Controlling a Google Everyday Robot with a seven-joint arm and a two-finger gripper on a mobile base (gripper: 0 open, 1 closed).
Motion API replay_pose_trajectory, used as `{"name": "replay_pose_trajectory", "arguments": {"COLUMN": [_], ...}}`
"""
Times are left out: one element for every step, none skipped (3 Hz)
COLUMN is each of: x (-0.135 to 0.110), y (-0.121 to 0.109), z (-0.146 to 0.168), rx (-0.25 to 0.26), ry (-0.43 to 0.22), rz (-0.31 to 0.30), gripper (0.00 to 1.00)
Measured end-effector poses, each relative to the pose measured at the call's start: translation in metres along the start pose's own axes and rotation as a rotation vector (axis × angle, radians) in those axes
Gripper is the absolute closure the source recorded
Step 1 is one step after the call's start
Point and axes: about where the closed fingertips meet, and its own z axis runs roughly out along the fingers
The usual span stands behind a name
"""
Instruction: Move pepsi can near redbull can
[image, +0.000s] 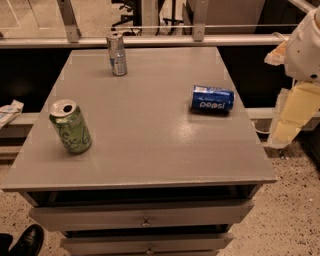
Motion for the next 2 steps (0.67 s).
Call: {"name": "replay_pose_trajectory", "arguments": {"x": [0.0,0.001], "y": [0.0,-0.012], "z": [0.0,0.023], "rx": [0.0,0.012], "ry": [0.0,-0.047], "rz": [0.0,0.004], "gripper": [0.0,0.0]}}
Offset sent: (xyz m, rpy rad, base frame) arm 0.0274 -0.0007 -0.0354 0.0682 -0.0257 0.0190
